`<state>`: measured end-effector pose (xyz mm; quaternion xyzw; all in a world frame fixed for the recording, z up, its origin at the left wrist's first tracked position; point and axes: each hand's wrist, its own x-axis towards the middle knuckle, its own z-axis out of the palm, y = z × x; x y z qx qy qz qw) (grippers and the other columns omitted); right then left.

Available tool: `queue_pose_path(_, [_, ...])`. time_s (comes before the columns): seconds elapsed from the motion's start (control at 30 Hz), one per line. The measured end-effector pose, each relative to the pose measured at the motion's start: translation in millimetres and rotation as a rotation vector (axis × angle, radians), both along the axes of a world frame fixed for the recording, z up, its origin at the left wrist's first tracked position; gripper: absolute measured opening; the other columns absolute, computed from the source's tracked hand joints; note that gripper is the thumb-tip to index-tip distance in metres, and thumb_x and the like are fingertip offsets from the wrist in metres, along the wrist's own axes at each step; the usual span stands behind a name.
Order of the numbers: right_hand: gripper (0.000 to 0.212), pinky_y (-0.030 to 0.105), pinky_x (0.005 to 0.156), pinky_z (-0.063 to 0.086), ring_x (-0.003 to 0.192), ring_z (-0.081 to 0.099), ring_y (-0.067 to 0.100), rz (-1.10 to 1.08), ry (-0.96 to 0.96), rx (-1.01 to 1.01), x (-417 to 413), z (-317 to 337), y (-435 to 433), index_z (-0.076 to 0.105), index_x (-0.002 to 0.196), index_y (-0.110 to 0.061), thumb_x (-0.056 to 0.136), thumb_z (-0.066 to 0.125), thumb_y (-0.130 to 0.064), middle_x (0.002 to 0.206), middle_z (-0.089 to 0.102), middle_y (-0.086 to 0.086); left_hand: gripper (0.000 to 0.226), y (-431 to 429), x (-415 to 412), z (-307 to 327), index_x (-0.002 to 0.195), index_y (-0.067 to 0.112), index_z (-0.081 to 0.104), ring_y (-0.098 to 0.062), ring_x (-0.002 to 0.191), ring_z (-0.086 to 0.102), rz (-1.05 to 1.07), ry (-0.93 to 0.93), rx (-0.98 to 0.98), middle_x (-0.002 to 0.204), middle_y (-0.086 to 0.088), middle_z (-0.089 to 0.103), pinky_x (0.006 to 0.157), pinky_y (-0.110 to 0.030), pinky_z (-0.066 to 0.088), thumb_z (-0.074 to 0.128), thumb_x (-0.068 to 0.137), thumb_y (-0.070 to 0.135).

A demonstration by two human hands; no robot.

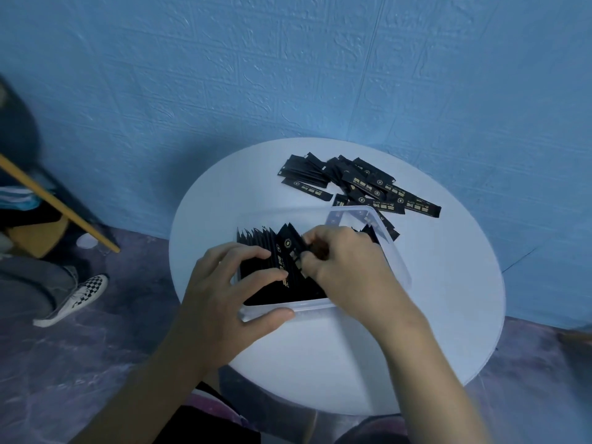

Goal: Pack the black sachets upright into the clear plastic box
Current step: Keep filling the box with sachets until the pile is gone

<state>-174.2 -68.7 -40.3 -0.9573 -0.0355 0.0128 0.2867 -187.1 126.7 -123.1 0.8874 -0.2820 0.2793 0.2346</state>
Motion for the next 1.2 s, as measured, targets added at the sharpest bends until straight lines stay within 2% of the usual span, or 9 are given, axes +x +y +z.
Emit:
queue_pose_path(0.07, [0.012, 0.028, 0.070, 0.042, 0.082, 0.064, 0.021, 0.011, 0.014, -0.004, 1.6, -3.3, 7.1, 0.066, 0.101, -0.025, 0.092, 0.061, -0.031, 0.080, 0.069, -0.005, 0.046, 0.6, 0.0, -0.7, 0.109, 0.021, 0.075, -0.028, 0.117, 0.053, 0.000, 0.005, -0.001, 0.123, -0.002, 0.063, 0.093, -0.049, 0.048, 0.063, 0.087, 0.058])
queue_pose_path(0.23, [0.021, 0.034, 0.076, 0.057, 0.068, 0.069, 0.015, 0.064, 0.079, 0.186, 8.2, -11.1, 0.7, 0.068, 0.109, -0.028, 0.094, 0.062, -0.041, 0.074, 0.068, -0.008, 0.052, 2.7, -0.1, -2.8, 0.116, 0.020, 0.072, -0.028, 0.119, 0.054, 0.000, 0.008, 0.000, 0.126, -0.001, 0.063, 0.095, -0.049, 0.047, 0.056, 0.091, 0.063])
queue_pose_path(0.37, [0.027, 0.022, 0.057, 0.054, 0.052, 0.062, 0.004, 0.099, 0.217, 0.337, 15.0, -15.6, -5.9, 0.066, 0.121, -0.022, 0.095, 0.066, -0.031, 0.069, 0.062, -0.007, 0.052, 1.4, 0.1, -2.2, 0.121, 0.022, 0.071, -0.030, 0.118, 0.054, -0.006, -0.006, -0.005, 0.126, -0.002, 0.063, 0.096, -0.048, 0.047, 0.053, 0.094, 0.063])
queue_pose_path(0.47, [0.034, 0.027, 0.059, 0.057, 0.056, 0.066, 0.014, 0.130, 0.244, 0.395, 21.1, -16.8, -4.3, 0.062, 0.130, -0.020, 0.097, 0.064, -0.030, 0.075, 0.066, 0.000, 0.048, 0.2, -0.6, -0.5, 0.122, 0.022, 0.072, -0.029, 0.118, 0.052, -0.014, -0.017, -0.002, 0.125, -0.003, 0.063, 0.100, -0.041, 0.046, 0.060, 0.091, 0.057])
queue_pose_path(0.6, [0.039, 0.027, 0.056, 0.057, 0.057, 0.064, 0.014, 0.152, 0.289, 0.449, 31.6, -12.0, -3.4, 0.056, 0.138, -0.012, 0.100, 0.060, -0.021, 0.077, 0.063, 0.003, 0.046, 0.1, -0.9, 1.0, 0.119, 0.023, 0.073, -0.027, 0.119, 0.051, -0.012, -0.007, 0.007, 0.125, -0.002, 0.063, 0.107, -0.029, 0.038, 0.061, 0.090, 0.056])
queue_pose_path(0.67, [0.044, 0.025, 0.054, 0.056, 0.058, 0.063, 0.014, 0.179, 0.318, 0.460, 35.9, -8.5, -3.2, 0.052, 0.142, -0.012, 0.100, 0.060, -0.022, 0.081, 0.062, 0.007, 0.046, 0.4, -0.9, 1.5, 0.118, 0.024, 0.074, -0.027, 0.119, 0.051, -0.015, -0.001, 0.005, 0.126, -0.001, 0.063, 0.108, -0.027, 0.036, 0.057, 0.093, 0.058])
queue_pose_path(0.8, [0.052, 0.022, 0.053, 0.052, 0.060, 0.062, 0.013, 0.273, 0.372, 0.407, 42.5, -3.5, -3.2, 0.045, 0.148, -0.020, 0.099, 0.061, -0.023, 0.088, 0.060, 0.007, 0.047, 0.8, -1.0, 2.6, 0.116, 0.024, 0.075, -0.027, 0.119, 0.052, -0.041, -0.012, -0.007, 0.126, -0.002, 0.063, 0.107, -0.032, 0.039, 0.052, 0.096, 0.059])
queue_pose_path(1.0, [0.044, 0.024, 0.055, 0.054, 0.060, 0.062, 0.014, 0.296, 0.400, 0.425, 45.1, -3.9, -6.6, 0.051, 0.142, -0.016, 0.099, 0.062, -0.019, 0.090, 0.059, 0.008, 0.044, 2.8, -0.2, 4.4, 0.119, 0.029, 0.073, -0.029, 0.122, 0.054, -0.020, -0.072, 0.064, 0.127, 0.002, 0.064, 0.099, -0.051, 0.042, 0.056, 0.093, 0.061])
queue_pose_path(1.2, [0.044, 0.027, 0.061, 0.059, 0.064, 0.068, 0.018, 0.247, 0.379, 0.532, 43.0, -9.4, -7.3, 0.049, 0.143, -0.013, 0.100, 0.060, -0.012, 0.088, 0.059, 0.012, 0.050, -1.4, 3.1, 7.8, 0.126, 0.032, 0.069, -0.026, 0.116, 0.055, -0.033, -0.039, 0.099, 0.126, 0.003, 0.063, 0.101, -0.043, 0.039, 0.050, 0.094, 0.065])
